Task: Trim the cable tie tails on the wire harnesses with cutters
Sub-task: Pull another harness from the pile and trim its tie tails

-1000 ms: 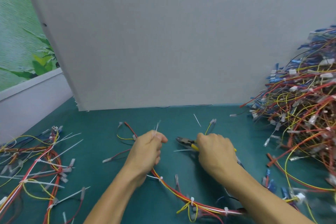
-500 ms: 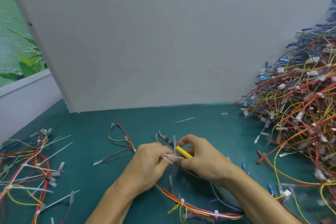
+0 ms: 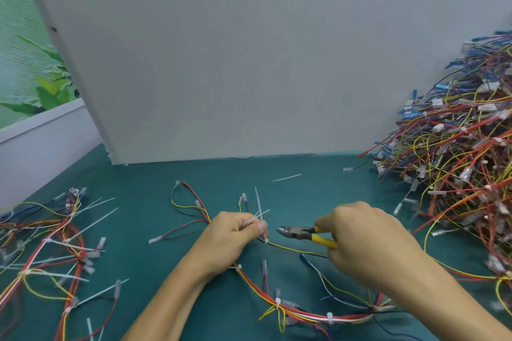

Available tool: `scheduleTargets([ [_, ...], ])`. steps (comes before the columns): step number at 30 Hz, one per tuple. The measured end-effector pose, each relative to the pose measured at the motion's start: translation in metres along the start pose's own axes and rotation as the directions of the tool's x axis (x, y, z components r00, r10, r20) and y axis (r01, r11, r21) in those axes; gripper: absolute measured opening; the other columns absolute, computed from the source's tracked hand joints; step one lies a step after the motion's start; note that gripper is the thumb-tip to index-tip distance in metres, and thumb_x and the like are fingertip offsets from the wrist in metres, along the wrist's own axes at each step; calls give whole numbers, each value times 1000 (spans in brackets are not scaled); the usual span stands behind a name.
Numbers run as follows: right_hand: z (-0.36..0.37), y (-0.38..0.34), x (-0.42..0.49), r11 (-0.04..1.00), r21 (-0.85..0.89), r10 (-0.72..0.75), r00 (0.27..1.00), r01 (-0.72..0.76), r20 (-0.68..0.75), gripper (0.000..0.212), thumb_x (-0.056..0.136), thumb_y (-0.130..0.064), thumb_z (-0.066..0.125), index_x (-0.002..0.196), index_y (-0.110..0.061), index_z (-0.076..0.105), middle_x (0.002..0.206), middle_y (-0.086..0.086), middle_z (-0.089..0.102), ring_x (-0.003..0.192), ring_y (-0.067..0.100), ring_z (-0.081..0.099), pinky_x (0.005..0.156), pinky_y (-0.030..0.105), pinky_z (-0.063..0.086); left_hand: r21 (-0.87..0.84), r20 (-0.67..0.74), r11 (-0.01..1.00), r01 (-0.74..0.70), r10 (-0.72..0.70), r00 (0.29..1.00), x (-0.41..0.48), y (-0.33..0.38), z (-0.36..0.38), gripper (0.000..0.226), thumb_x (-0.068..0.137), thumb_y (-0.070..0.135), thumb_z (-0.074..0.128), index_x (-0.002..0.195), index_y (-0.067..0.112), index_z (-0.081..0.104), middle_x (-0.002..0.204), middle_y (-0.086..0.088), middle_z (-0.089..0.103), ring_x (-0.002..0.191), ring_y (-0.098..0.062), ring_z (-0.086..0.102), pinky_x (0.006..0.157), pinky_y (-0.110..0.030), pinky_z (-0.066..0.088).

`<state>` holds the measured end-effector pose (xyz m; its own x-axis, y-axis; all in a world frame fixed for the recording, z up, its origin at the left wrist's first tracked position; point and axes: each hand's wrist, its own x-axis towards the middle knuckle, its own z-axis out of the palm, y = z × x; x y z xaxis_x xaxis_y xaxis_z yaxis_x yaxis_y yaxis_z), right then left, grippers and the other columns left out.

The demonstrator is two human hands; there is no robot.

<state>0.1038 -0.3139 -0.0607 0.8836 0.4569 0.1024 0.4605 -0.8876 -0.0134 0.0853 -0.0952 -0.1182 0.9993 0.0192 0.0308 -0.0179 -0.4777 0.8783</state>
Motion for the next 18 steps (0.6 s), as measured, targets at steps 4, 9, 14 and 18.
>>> scheduleTargets([
  [4,8,-11,-1,1000,-23,-3,999,3,38,21,83,-30,53,102,-28,61,85,2,50,75,31,46,61,31,34,6,-6,1000,-8,8,1000,-1,-2,1,30,93,26,58,67,14,64,41,10,28,42,-6,24,43,-21,24],
  [9,13,-15,2,998,-58,1,998,2,57,17,84,-28,54,99,-24,61,96,2,59,83,32,57,62,31,36,20,-14,1000,-15,15,1000,1,-4,2,31,93,27,58,70,7,62,44,10,26,43,-7,23,45,-23,24],
  [14,12,-16,1,998,-68,13,998,-9,62,19,83,-25,53,100,-22,60,96,3,60,79,33,51,62,31,36,13,-16,1000,-13,14,1000,1,-5,2,30,93,28,59,65,19,65,42,10,28,43,-7,23,45,-24,23],
  [18,12,-18,2,998,-60,11,997,-7,72,17,84,-25,54,100,-22,60,93,4,56,80,33,52,62,31,37,40,-23,999,-19,20,1000,1,-5,2,34,92,29,59,59,24,60,44,10,28,45,-8,24,47,-25,22],
])
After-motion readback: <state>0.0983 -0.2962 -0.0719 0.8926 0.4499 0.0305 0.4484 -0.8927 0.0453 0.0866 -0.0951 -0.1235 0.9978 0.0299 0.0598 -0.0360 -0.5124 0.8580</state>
